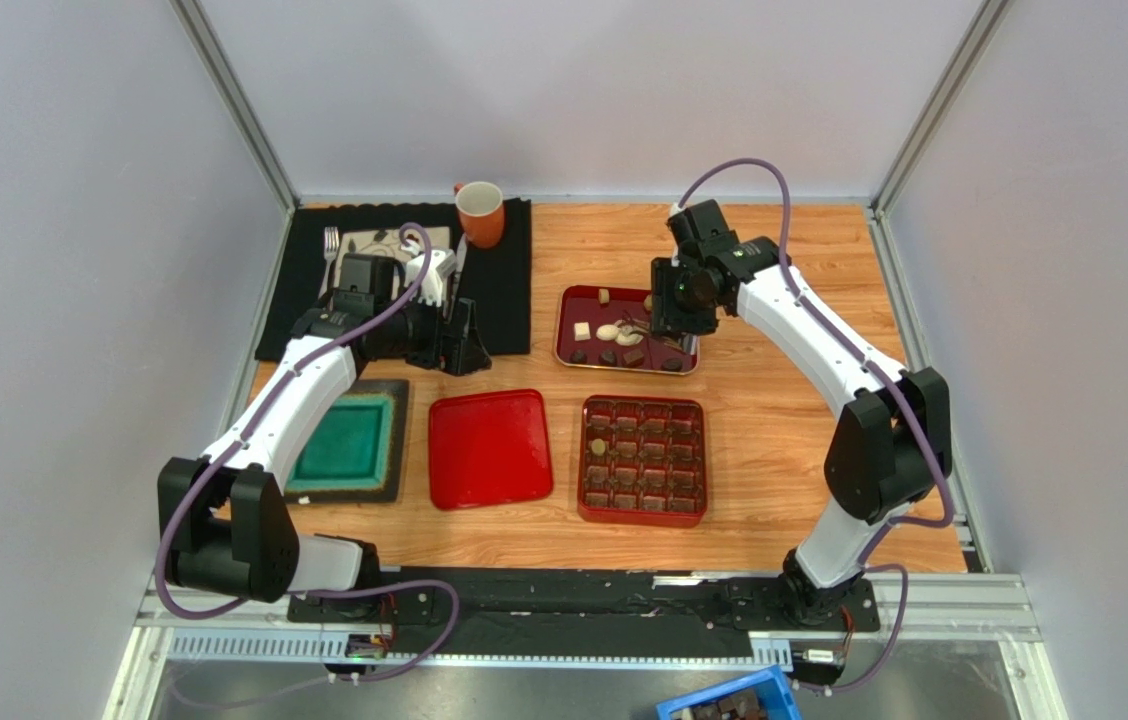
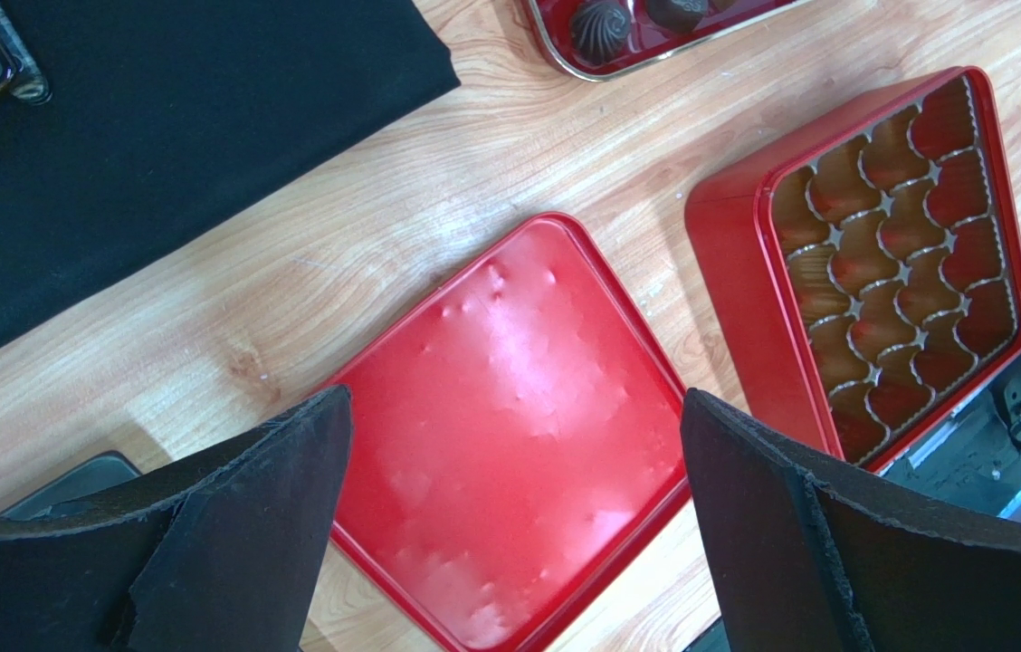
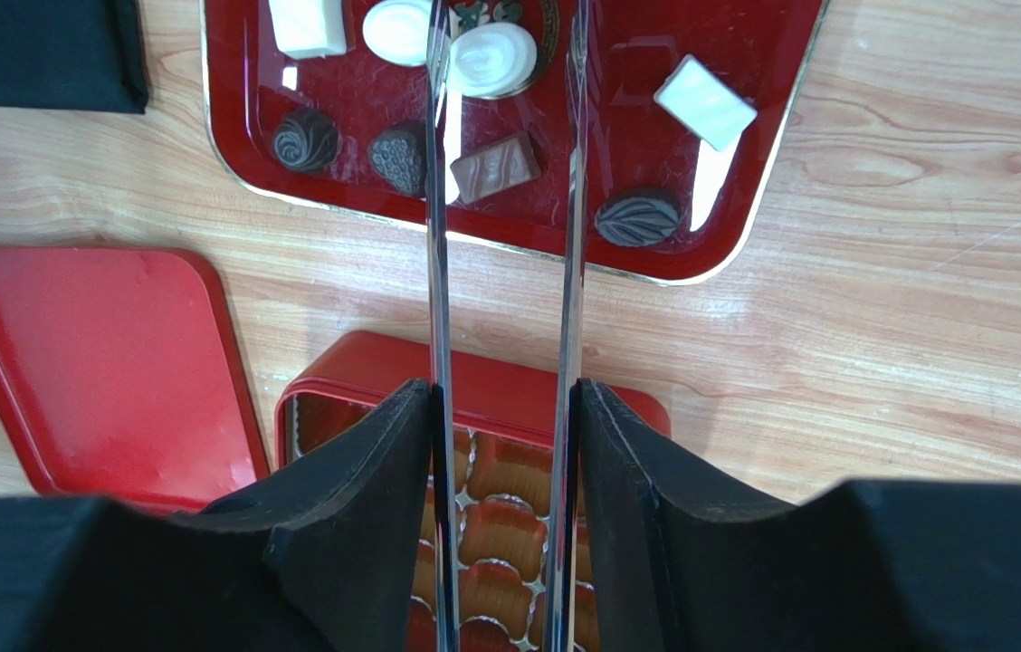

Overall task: Pack the chocolate
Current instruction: Pick up the fake chocolate from the plate.

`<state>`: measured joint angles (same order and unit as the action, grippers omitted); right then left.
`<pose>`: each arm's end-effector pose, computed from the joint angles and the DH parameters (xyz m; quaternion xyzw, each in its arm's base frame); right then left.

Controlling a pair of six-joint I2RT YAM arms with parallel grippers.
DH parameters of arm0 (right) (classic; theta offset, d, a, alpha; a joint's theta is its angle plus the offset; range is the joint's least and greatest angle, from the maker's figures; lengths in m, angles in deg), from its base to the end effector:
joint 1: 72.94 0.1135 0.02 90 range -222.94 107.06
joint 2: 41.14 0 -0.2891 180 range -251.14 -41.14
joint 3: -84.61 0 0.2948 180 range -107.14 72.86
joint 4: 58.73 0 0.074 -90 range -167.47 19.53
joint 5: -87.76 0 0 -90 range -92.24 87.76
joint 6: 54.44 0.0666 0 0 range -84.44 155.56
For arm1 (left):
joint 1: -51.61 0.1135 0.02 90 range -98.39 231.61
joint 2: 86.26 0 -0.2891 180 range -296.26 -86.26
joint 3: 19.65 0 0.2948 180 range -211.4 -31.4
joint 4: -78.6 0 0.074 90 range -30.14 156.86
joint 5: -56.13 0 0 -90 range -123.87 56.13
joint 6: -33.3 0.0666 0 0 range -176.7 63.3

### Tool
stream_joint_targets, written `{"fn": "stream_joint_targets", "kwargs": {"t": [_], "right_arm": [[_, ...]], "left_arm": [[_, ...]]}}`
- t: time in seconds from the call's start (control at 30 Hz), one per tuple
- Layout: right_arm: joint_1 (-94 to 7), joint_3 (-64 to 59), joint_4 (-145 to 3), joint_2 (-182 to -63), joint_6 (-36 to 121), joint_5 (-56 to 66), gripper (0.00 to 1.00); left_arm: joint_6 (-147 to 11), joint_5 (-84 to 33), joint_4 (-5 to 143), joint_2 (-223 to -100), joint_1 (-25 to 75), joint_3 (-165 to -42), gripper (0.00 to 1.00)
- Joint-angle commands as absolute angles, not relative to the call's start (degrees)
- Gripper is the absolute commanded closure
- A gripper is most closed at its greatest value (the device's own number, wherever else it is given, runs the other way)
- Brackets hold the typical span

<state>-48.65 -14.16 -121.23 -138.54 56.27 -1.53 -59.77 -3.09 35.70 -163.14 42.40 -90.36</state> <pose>0.3823 0.1735 0.2841 -0.0318 0.9679 0.1009 0.2280 0.3237 -0.0870 0.2642 0.1410 0.8970 -0.2833 0.3086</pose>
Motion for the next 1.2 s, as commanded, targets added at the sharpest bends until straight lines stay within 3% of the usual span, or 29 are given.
{"fn": "stream_joint_targets", "kwargs": {"t": [0.0, 0.63, 1.17], "right_arm": [[-48.2, -13.2, -118.9, -136.5, 56.5, 0.2, 0.53], [-45.6, -13.2, -122.1, -138.4, 55.0, -0.4, 0.54], [-44.8, -13.7, -123.7, -136.9, 53.0, -6.8, 0.66]], "left_arm": [[-59.2, -2.4, 35.7, -161.7, 42.8, -92.0, 0.01], [-58.9, -2.9, 35.7, -161.1, 42.8, -91.5, 0.01], [-58.7, -3.0, 35.7, -160.9, 43.0, -91.4, 0.01]]}}
